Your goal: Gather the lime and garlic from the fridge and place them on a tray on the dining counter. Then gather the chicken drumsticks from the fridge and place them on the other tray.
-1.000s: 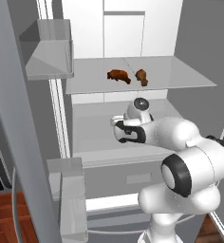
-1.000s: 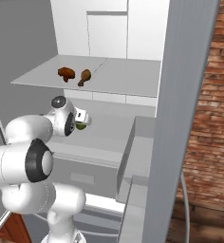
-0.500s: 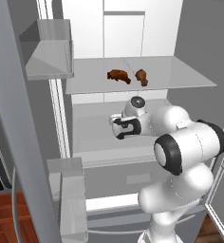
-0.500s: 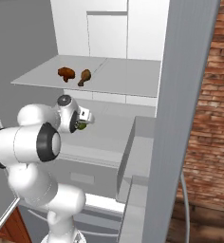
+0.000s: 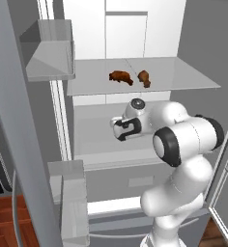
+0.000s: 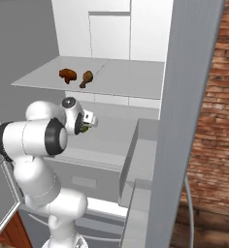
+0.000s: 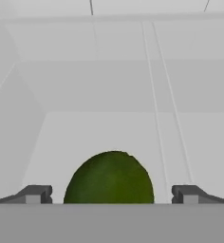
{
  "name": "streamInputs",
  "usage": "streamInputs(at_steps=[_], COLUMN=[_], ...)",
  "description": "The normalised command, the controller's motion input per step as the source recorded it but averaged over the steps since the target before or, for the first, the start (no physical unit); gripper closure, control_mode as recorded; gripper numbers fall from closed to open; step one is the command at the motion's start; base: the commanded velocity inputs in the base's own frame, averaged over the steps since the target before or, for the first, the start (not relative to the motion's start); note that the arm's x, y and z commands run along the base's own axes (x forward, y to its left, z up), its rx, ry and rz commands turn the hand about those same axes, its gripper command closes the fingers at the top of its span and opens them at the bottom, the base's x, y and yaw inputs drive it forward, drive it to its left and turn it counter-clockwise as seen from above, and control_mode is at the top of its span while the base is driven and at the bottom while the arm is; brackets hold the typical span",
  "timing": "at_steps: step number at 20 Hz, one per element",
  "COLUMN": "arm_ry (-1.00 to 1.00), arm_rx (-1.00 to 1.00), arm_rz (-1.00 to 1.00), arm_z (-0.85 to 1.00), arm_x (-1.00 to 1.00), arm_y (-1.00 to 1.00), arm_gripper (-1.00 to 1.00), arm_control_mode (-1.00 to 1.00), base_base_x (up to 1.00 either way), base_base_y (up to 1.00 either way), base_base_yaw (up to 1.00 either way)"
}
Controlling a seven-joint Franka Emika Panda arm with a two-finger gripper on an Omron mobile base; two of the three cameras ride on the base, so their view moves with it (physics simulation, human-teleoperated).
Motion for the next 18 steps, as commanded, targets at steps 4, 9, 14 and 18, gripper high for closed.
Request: streamInputs(at_steps=[4,9,14,18], arm_ry=[0.00,0.00,0.01,0.02], arm_rx=[0.00,0.00,0.00,0.00], arm_rz=[0.00,0.00,0.00,0.00], arm_z=[-0.20,-0.27,-0.32,-0.66], arm_x=[0.21,0.19,0.03,-0.52], arm_y=[0.00,0.00,0.01,0.08], arm_gripper=[-1.00,1.00,1.00,1.00], arm_control_mode=[-1.00,-1.00,-1.00,-1.00], base_base_x=[0.00,0.00,0.00,0.00], base_base_y=[0.00,0.00,0.00,0.00], base_base_yaw=[0.00,0.00,0.00,0.00])
